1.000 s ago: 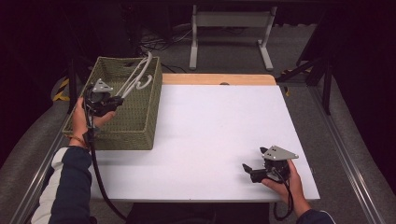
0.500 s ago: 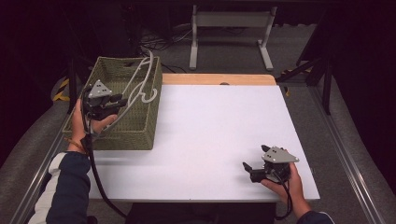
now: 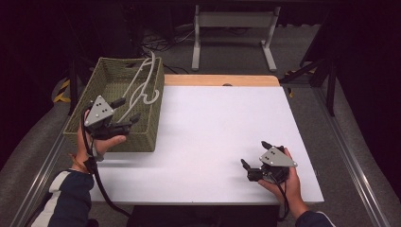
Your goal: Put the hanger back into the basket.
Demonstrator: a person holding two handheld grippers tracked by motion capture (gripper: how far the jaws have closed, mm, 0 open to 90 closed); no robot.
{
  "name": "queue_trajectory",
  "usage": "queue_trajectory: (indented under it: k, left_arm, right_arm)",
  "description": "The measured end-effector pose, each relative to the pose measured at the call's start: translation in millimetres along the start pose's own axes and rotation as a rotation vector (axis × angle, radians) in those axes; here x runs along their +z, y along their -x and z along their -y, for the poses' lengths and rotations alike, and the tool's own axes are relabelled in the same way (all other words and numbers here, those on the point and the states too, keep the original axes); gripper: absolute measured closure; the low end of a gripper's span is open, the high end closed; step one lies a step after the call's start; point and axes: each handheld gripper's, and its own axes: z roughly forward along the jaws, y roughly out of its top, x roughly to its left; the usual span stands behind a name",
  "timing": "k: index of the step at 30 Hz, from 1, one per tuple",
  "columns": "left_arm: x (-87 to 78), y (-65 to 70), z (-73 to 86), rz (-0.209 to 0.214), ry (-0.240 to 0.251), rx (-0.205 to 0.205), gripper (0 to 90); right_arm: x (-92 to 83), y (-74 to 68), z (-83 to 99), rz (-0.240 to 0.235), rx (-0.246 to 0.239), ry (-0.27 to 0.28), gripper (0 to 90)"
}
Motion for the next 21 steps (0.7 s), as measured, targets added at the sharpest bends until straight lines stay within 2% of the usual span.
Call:
queue_trajectory:
  k: [5, 9, 14, 21]
  left_arm:
    - [-0.8, 10.0, 1.8, 0.008, 0.041, -0.015, 16.0]
    - [-3.2, 18.2, 4.1, 0.021, 0.092, -0.031, 13.3]
    - [-0.6, 29.7, 9.9, 0.035, 0.102, -0.029, 9.4]
    - [-1.5, 42.1, 17.5, 0.077, 0.142, -0.032, 5.8]
  right_arm:
    - [5.3, -0.2, -4.3, -0.001, 0.007, 0.008, 7.8]
    - [8.5, -0.5, -7.3, -0.004, 0.012, 0.016, 7.8]
    - [12.7, -1.9, -12.2, -0.011, 0.021, 0.031, 7.8]
    - [13.3, -2.9, -18.5, -0.009, 0.043, 0.055, 7.1]
